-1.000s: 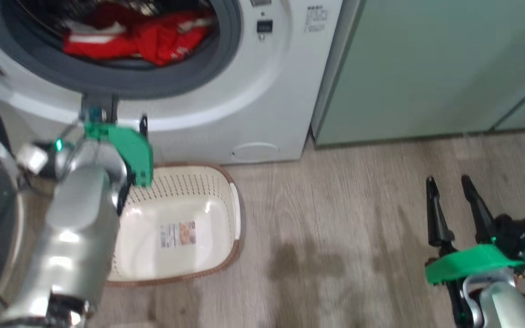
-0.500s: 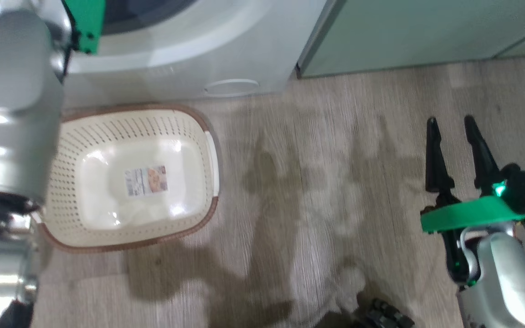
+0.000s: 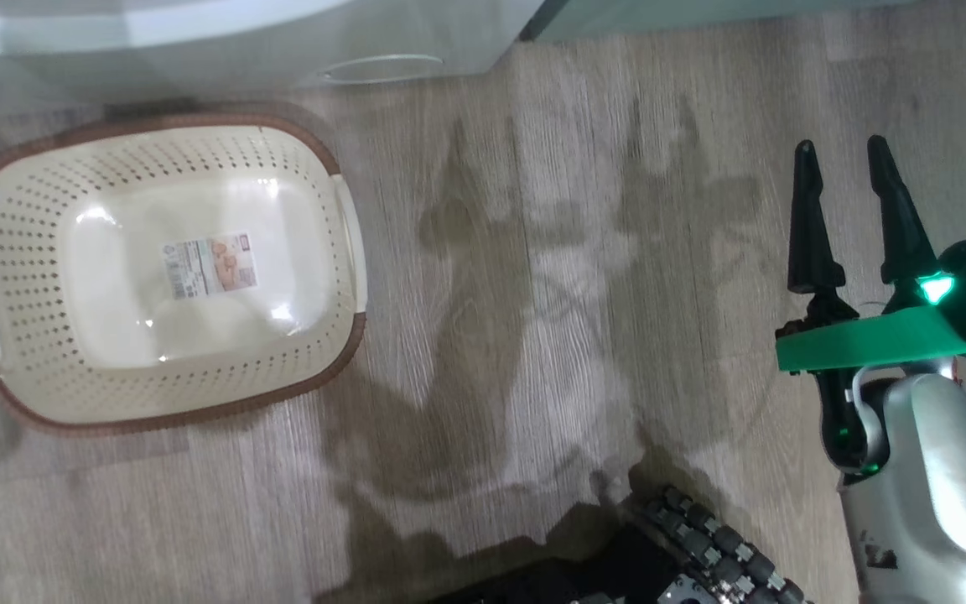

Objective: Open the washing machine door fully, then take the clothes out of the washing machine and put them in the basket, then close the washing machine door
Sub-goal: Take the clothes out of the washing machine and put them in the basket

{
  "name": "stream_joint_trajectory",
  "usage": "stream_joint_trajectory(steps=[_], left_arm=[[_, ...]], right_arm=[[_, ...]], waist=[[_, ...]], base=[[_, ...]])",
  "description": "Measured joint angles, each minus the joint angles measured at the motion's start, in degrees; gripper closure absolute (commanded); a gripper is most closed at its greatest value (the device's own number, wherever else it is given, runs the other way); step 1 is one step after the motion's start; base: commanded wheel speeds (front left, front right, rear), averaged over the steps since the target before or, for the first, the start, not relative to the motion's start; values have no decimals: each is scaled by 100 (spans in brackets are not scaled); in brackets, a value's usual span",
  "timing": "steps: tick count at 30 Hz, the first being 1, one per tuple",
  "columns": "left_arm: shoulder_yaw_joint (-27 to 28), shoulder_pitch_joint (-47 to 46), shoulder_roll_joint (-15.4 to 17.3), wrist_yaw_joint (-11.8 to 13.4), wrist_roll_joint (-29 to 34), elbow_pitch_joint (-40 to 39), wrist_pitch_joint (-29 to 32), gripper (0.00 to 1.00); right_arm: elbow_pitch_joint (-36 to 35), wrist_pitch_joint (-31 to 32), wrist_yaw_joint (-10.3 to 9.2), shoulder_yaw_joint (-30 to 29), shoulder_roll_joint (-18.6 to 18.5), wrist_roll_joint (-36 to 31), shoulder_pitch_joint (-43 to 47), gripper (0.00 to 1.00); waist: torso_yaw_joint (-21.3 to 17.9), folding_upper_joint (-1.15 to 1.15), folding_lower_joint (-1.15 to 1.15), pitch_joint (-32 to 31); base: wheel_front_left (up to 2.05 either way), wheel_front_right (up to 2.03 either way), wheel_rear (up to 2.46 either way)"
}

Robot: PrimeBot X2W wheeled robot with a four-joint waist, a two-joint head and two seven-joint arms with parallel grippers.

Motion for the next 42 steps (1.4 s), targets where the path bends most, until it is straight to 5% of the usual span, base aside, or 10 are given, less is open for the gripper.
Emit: stream_joint_trajectory(steps=[12,16,25,36,42], left_arm=[[-200,-382,162,86,112,590,151,4],[-264,-447,167,231,112,675,64,100],[-258,-201,56,389,-79,969,-753,100],[-127,999,-615,397,-558,1199,-1834,100],[-172,1779,-953,202,-730,1257,-2334,100]], right_arm=[[-31,0,0,11,12,151,-112,0],[-37,0,0,29,13,153,-174,0],[-15,0,0,-65,14,89,-151,0],[115,0,0,-165,-59,-8,537,0],[199,0,0,-165,-190,-8,915,0]], waist=[[-53,0,0,331],[-64,0,0,356],[31,0,0,47],[376,0,0,-910],[649,1,0,-1638]], base=[[0,0,0],[0,0,0],[0,0,0],[0,0,0],[0,0,0]])
